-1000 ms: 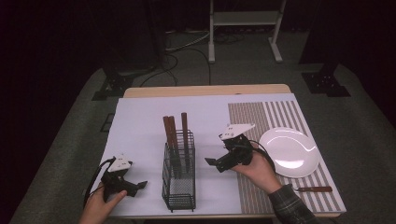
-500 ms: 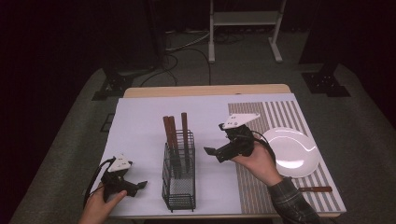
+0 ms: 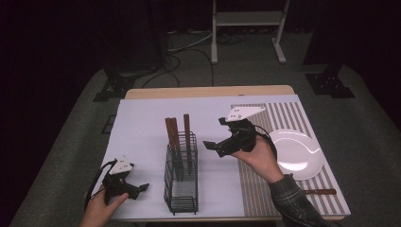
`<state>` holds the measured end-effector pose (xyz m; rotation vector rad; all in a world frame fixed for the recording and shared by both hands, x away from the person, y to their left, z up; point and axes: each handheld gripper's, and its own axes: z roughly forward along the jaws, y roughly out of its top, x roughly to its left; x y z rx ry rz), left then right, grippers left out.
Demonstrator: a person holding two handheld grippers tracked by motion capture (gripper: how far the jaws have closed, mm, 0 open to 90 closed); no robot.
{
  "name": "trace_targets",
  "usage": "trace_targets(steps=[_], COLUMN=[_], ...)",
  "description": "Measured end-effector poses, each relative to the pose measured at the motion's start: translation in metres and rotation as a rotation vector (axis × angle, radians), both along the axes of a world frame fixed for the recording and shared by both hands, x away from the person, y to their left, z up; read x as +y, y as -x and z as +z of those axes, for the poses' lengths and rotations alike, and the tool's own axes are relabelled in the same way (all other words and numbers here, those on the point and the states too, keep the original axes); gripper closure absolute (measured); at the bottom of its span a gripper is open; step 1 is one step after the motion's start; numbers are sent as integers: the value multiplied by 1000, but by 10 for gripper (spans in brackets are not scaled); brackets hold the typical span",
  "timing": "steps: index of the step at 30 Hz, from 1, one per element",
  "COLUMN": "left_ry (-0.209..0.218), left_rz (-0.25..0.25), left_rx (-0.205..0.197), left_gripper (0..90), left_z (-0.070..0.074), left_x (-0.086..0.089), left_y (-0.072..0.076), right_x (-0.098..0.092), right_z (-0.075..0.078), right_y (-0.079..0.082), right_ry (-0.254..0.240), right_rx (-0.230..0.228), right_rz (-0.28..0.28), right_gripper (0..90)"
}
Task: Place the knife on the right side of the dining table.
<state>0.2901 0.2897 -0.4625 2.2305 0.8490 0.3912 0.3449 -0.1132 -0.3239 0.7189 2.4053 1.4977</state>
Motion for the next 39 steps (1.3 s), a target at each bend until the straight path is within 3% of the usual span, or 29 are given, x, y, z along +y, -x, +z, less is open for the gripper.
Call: trace_targets(steps=[20,22,28,39], left_ry=[0,0,0,1], left_rz=[2,2,3,4], left_rx=[-1,-1,-1,-2], left_gripper=[0,0,0,0], left_z=[0,0,0,0], left_x=[0,0,0,0], left_y=[0,0,0,0], right_x=[24,26,33,50], right_z=[11,10,10,6], right_y=[-17,-19,-29,-42], right_ry=[-33,-43,-73,-71], right_rx=[-4,-4,12,22], right_rz=[47,51,59,66], right_gripper=[63,126,168,345])
